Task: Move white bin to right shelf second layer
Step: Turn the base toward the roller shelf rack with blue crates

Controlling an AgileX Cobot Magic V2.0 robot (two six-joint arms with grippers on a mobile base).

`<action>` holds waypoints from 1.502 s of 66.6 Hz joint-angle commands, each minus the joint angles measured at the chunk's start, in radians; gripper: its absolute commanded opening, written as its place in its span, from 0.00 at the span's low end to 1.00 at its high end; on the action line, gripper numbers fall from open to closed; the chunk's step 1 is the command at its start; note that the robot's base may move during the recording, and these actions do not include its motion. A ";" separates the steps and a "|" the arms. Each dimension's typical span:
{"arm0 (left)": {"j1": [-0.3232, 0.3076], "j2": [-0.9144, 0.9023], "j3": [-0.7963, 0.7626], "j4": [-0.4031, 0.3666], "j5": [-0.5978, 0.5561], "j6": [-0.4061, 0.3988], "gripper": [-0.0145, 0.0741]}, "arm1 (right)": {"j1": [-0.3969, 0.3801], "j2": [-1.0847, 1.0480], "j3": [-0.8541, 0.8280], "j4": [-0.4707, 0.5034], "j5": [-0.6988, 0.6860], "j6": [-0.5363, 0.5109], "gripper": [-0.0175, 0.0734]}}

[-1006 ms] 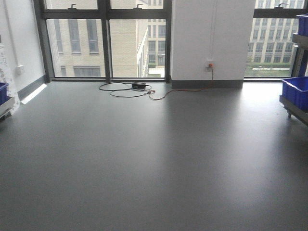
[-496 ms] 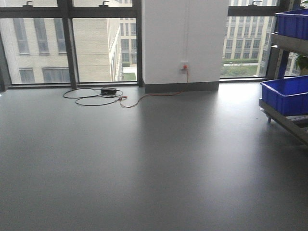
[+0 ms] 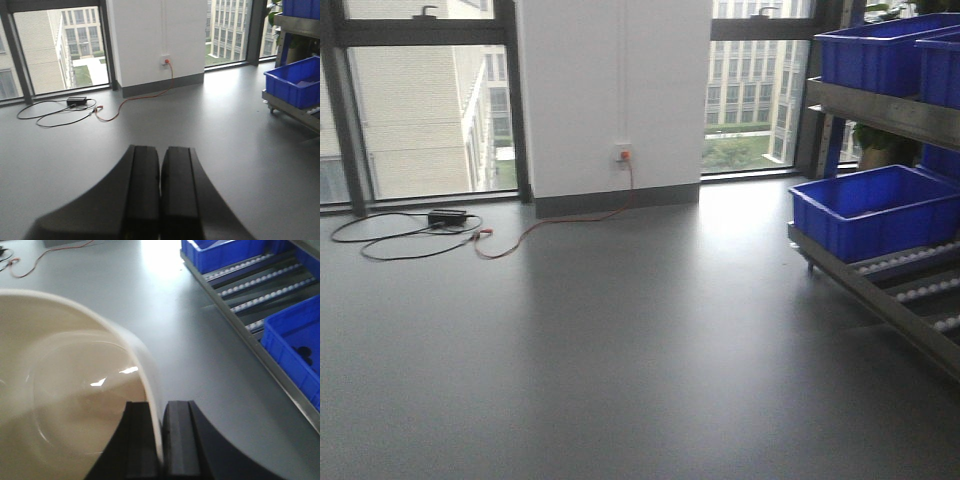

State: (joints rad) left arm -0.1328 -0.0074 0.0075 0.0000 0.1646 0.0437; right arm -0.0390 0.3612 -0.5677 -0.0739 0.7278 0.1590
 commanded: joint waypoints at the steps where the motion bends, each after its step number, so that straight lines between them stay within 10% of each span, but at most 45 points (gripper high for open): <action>1: -0.005 -0.014 0.037 0.000 -0.087 -0.005 0.26 | -0.005 0.005 -0.032 -0.004 -0.094 0.006 0.25; 100: -0.005 -0.014 0.037 0.000 -0.087 -0.005 0.26 | -0.005 0.005 -0.032 -0.004 -0.094 0.006 0.25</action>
State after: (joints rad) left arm -0.1328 -0.0074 0.0075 0.0000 0.1646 0.0437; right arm -0.0390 0.3612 -0.5677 -0.0721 0.7278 0.1590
